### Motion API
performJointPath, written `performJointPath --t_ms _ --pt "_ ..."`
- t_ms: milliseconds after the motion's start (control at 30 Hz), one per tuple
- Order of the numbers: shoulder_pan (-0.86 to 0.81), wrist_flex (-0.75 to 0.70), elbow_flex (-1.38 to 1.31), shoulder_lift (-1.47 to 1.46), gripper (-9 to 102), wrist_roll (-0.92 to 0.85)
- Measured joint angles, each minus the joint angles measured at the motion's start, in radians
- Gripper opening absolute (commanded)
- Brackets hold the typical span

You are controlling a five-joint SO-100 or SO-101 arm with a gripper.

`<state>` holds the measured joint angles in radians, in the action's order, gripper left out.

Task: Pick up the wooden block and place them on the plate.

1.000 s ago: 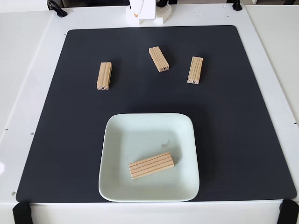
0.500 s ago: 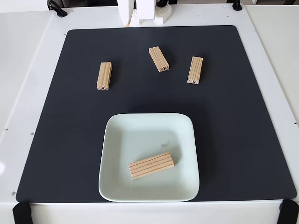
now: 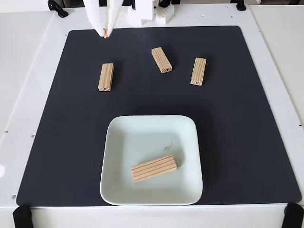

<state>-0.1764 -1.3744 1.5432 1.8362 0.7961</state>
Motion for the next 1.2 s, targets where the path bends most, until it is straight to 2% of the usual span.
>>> performJointPath --t_ms 300,367,533,600,967,1200 --pt "-0.138 0.002 0.173 -0.014 2 0.127" --pt "-0.141 0.002 0.204 -0.014 10 0.137" --pt "-0.117 0.002 0.253 -0.015 42 0.143" --pt "-0.109 0.002 0.255 -0.015 47 0.143" --pt "-0.087 0.011 0.138 -0.241 42 0.147" --pt "-0.063 0.017 0.063 -0.345 42 0.250"
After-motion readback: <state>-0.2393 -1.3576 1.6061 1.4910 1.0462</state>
